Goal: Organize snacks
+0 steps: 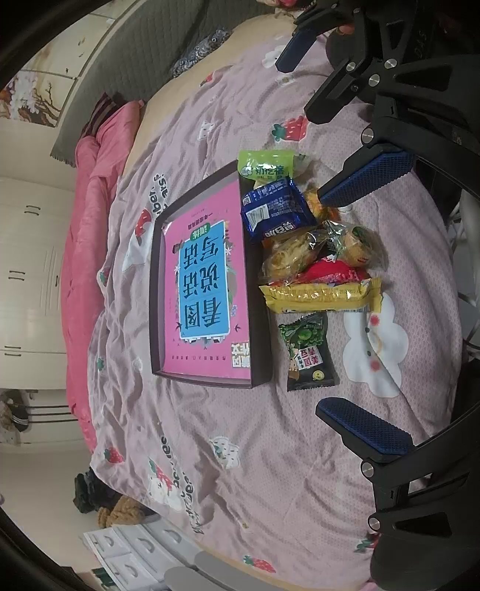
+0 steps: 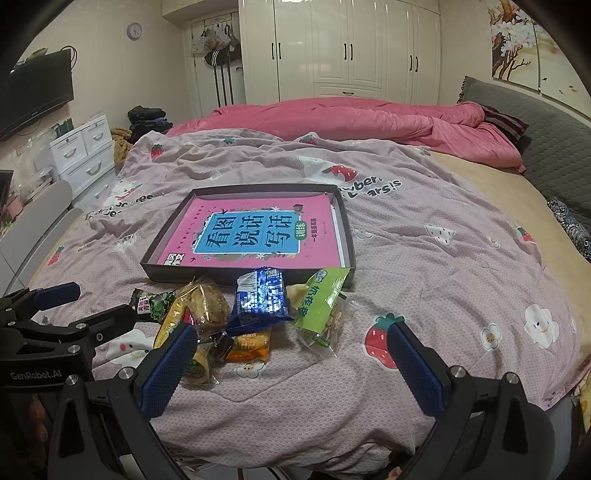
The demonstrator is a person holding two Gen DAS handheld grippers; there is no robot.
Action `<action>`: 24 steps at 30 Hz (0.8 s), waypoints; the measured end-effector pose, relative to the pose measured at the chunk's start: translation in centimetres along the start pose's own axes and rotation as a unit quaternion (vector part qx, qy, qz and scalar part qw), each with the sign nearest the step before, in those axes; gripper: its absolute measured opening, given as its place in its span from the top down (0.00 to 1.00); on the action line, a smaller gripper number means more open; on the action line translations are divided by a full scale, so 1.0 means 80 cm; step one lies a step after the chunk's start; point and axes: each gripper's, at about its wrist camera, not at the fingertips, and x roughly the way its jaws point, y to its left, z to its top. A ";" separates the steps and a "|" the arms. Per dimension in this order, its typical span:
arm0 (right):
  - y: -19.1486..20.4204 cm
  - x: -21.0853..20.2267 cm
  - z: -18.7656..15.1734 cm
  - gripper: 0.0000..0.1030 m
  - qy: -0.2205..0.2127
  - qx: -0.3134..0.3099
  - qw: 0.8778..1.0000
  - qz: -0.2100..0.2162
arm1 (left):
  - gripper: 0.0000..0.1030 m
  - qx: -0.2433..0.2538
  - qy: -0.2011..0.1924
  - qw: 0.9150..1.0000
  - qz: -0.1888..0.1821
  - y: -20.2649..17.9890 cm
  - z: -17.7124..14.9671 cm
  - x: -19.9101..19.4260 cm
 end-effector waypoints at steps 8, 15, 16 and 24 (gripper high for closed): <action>0.000 0.000 0.000 0.00 -0.001 0.000 1.000 0.000 | 0.00 0.000 0.000 1.000 0.000 -0.002 -0.001 0.000; 0.000 0.000 0.000 0.00 0.000 0.001 1.000 0.000 | 0.00 0.001 0.000 1.000 -0.001 -0.001 -0.002 0.001; -0.001 0.000 0.000 0.00 0.000 0.001 1.000 0.000 | 0.00 0.001 0.000 1.000 0.000 -0.001 -0.001 0.001; 0.000 0.000 0.000 0.00 0.000 0.001 1.000 0.000 | 0.00 0.001 0.000 1.000 0.001 -0.001 -0.001 0.001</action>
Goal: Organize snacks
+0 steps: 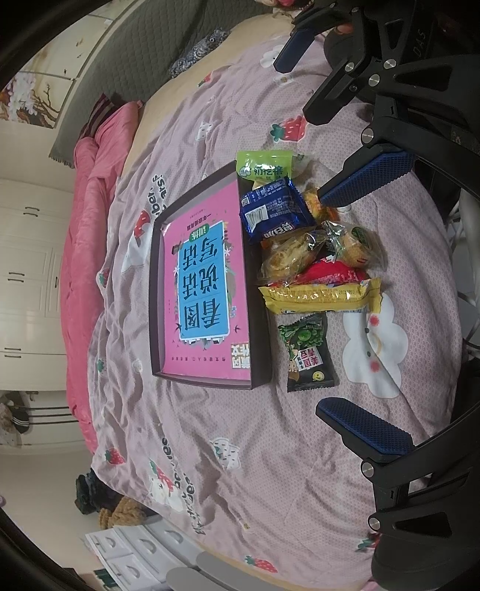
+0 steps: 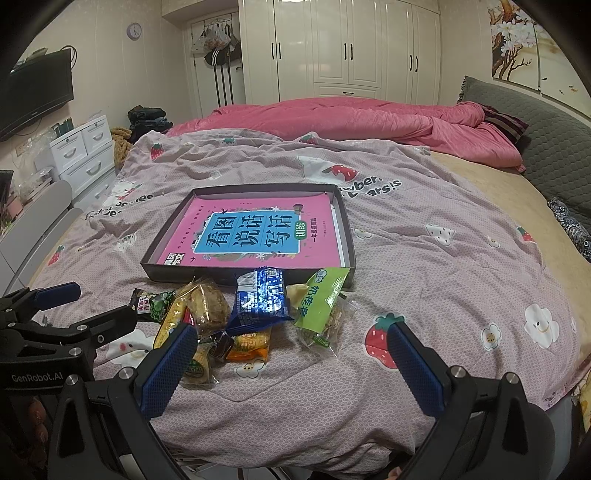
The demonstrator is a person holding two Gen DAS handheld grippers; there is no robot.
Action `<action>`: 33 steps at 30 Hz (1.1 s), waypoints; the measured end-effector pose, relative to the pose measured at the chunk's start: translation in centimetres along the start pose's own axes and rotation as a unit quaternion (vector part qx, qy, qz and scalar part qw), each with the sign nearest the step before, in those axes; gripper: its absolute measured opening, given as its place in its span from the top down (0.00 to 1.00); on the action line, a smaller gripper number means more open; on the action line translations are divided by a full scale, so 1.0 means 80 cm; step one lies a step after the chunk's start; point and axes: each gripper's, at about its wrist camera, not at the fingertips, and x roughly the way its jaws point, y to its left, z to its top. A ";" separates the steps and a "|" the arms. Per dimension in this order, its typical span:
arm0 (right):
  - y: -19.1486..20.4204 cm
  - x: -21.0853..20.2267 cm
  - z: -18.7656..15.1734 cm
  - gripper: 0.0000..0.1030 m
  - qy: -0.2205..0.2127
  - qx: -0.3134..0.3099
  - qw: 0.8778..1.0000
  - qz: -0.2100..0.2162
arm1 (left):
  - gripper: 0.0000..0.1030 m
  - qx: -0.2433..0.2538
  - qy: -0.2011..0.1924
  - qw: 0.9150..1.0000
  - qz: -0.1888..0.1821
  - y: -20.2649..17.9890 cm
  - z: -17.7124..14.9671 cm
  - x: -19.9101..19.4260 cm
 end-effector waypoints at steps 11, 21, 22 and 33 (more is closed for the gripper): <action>0.002 -0.001 0.000 0.00 -0.002 -0.002 1.000 0.003 | 0.00 0.000 0.000 1.000 0.001 0.000 0.000 0.000; 0.003 -0.002 0.001 0.00 -0.003 -0.003 1.000 0.007 | 0.00 0.003 0.001 1.000 -0.001 0.001 0.000 -0.001; 0.004 -0.002 0.002 0.00 -0.003 -0.004 1.000 0.007 | 0.00 0.002 0.001 1.000 -0.001 0.000 -0.001 -0.001; -0.001 0.002 0.004 0.00 -0.001 0.008 1.000 0.019 | 0.00 0.004 0.003 1.000 -0.001 0.000 -0.001 0.000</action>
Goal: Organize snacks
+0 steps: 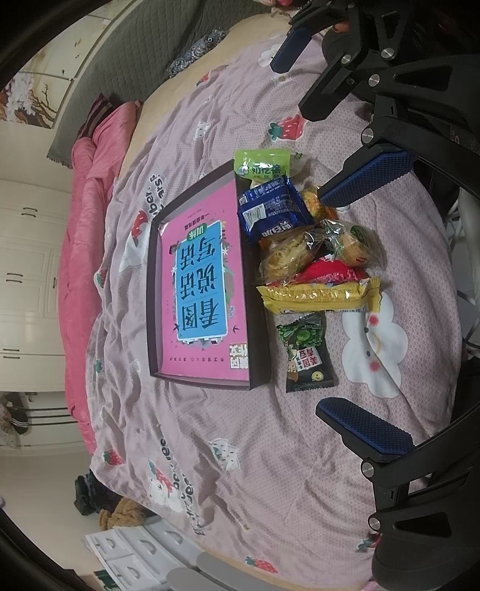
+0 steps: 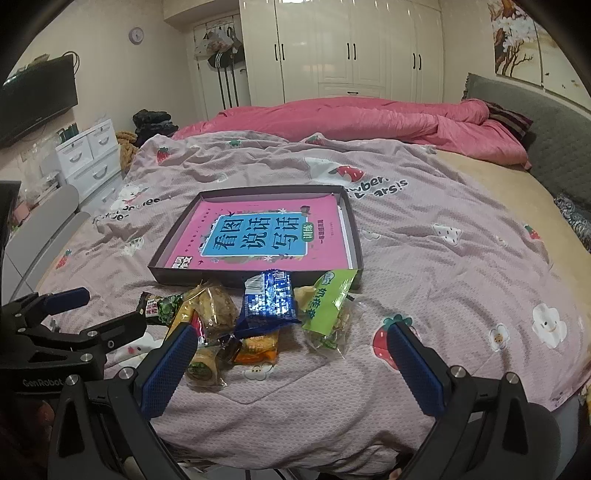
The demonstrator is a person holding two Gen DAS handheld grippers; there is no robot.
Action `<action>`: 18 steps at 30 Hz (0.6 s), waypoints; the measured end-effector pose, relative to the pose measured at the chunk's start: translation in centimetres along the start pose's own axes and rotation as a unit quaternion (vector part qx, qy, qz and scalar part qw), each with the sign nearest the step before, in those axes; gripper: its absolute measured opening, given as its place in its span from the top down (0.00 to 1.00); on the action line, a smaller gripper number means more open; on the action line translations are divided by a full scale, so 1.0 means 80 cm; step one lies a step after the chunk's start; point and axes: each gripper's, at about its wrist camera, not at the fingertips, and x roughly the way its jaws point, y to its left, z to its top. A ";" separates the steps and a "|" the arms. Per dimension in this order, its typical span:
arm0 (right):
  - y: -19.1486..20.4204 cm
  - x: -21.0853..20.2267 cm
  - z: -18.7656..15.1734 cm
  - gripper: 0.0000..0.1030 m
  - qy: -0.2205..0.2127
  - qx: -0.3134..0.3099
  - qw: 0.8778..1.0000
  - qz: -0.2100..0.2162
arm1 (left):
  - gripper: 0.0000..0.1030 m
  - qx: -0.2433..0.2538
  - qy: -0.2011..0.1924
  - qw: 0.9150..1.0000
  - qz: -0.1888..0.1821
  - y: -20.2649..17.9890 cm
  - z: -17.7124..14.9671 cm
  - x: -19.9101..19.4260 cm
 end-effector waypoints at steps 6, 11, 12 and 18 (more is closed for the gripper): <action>-0.009 0.006 0.000 0.00 0.008 0.017 1.000 0.002 | 0.00 -0.007 0.005 1.000 0.001 0.006 0.001 0.004; -0.012 0.010 0.000 0.00 0.012 0.023 1.000 0.005 | 0.00 -0.007 0.012 1.000 0.000 0.009 0.003 0.011; -0.013 0.010 0.000 0.00 0.012 0.023 1.000 0.006 | 0.00 -0.007 0.014 1.000 0.000 0.010 0.003 0.012; -0.013 0.014 -0.001 0.00 0.016 0.026 1.000 0.007 | 0.00 -0.015 0.029 0.999 -0.001 0.019 0.003 0.022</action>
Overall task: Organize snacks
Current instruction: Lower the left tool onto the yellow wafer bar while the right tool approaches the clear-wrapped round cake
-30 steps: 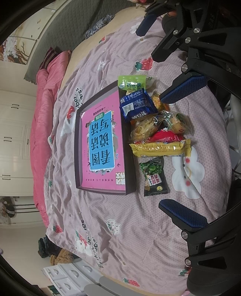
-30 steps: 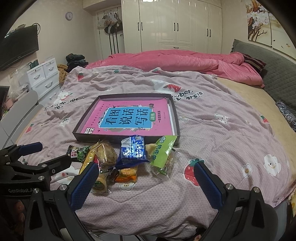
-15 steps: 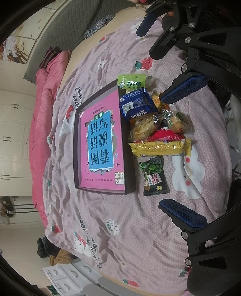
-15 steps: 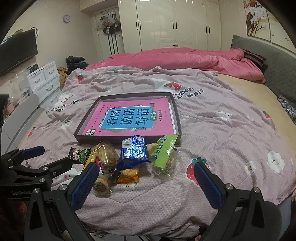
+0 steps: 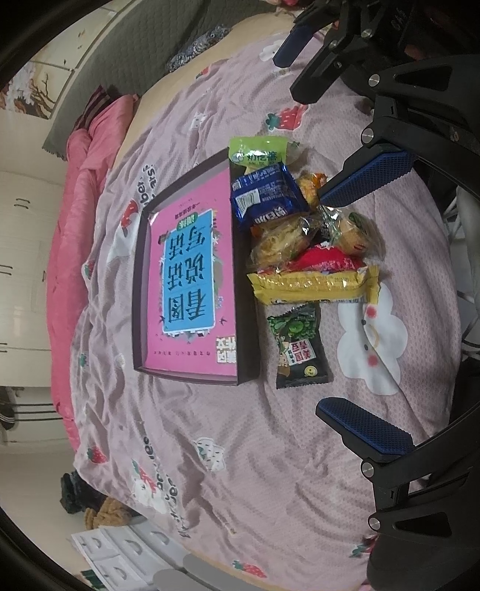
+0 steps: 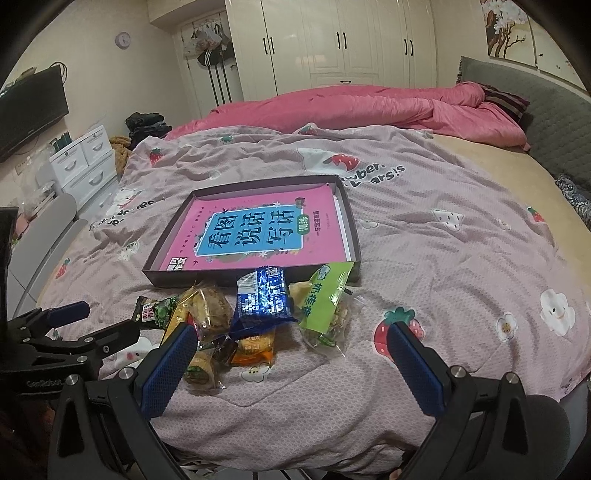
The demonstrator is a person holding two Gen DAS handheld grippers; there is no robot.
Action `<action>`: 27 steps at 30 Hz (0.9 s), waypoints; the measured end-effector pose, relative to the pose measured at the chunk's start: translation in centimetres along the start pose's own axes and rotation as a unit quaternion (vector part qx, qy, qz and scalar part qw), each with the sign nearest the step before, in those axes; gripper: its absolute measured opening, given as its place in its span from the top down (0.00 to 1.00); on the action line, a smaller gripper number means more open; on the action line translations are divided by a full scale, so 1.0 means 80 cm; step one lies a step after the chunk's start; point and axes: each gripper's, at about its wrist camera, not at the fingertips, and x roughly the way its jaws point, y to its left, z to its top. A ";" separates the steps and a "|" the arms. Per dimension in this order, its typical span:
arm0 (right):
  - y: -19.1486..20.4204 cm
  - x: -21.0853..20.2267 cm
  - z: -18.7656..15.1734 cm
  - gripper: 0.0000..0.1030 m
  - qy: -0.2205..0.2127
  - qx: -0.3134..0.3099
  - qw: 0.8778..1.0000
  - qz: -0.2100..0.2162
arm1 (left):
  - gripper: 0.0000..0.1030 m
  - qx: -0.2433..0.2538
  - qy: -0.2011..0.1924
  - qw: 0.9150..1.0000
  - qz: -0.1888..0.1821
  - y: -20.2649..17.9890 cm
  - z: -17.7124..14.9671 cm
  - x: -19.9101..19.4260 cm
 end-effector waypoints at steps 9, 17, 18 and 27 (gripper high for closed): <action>0.002 0.013 0.006 0.00 0.005 -0.004 1.000 0.011 | 0.00 -0.033 0.029 0.999 -0.012 0.027 0.004 0.022; 0.001 0.024 0.008 0.00 0.012 -0.005 1.000 0.019 | 0.00 -0.062 0.043 0.997 -0.003 0.061 0.013 0.034; 0.001 0.025 0.008 0.00 0.014 -0.004 1.000 0.020 | 0.00 -0.063 0.043 0.997 -0.002 0.064 0.014 0.035; 0.030 0.045 -0.006 0.00 0.063 -0.043 0.995 0.057 | 0.00 -0.038 0.071 0.996 -0.029 0.048 0.007 0.057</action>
